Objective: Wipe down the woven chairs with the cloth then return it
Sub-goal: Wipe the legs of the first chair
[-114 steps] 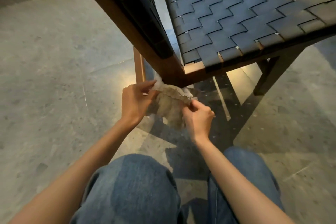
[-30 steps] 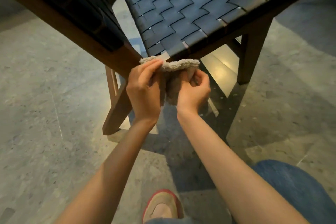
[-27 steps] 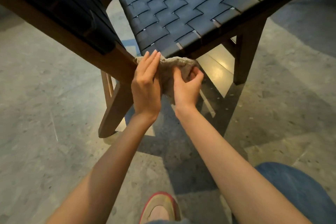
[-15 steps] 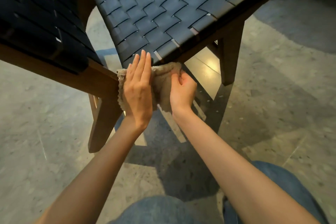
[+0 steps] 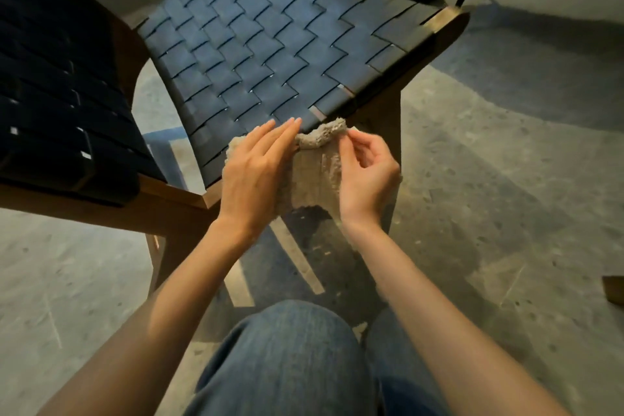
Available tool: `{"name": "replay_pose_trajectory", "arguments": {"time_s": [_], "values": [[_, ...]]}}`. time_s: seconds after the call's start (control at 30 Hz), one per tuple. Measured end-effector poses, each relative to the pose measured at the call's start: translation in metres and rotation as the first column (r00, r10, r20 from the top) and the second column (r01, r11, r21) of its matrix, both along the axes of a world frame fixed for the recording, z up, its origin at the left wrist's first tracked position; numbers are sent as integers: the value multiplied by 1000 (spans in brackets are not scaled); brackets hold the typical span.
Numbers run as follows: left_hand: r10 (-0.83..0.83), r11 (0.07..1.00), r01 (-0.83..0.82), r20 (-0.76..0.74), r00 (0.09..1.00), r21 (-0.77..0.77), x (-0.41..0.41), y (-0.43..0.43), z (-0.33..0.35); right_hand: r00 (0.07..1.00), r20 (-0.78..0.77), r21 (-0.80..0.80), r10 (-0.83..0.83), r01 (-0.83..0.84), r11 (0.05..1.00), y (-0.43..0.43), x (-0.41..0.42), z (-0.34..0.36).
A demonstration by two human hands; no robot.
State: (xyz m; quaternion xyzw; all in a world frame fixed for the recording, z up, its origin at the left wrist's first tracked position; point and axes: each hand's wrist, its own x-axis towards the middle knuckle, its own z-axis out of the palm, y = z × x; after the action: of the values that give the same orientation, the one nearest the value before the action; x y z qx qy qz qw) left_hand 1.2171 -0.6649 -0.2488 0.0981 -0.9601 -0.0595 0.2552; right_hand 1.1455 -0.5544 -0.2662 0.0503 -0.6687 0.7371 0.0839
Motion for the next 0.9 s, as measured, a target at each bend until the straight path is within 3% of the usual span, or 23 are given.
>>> {"name": "replay_pose_trajectory", "arguments": {"time_s": [0.1,0.17,0.23,0.27,0.33,0.43,0.53,0.7,0.8,0.9], "values": [[39,999,-40,-168,985,2,3,3,7,911,-411,88,40,-4,996,6,-9,14],[149,988,-135,-217,965,79,9,3,3,795,-541,317,274,-109,942,1,-15,12],[263,961,-236,-216,941,142,17,1,-5,672,-438,673,597,-195,713,-5,-21,2],[274,959,-255,-185,944,120,22,0,-10,618,-384,803,686,-144,579,-8,-25,-5],[217,976,-218,-66,974,-2,32,-1,-21,553,-371,907,746,45,418,-11,-33,-16],[191,981,-185,109,976,-62,39,-2,-34,492,-418,906,764,291,308,-16,-45,-24],[245,963,-226,125,961,-150,31,-2,-39,387,-550,797,740,507,328,-18,-61,-27],[251,954,-228,103,962,-196,15,-2,-38,240,-670,645,702,656,392,-18,-82,-20],[213,968,-193,119,970,-161,7,-1,-32,207,-721,604,662,656,452,-17,-92,-14],[164,979,-139,169,972,-149,-11,4,-20,254,-711,643,656,613,459,-4,-112,-6]]}}
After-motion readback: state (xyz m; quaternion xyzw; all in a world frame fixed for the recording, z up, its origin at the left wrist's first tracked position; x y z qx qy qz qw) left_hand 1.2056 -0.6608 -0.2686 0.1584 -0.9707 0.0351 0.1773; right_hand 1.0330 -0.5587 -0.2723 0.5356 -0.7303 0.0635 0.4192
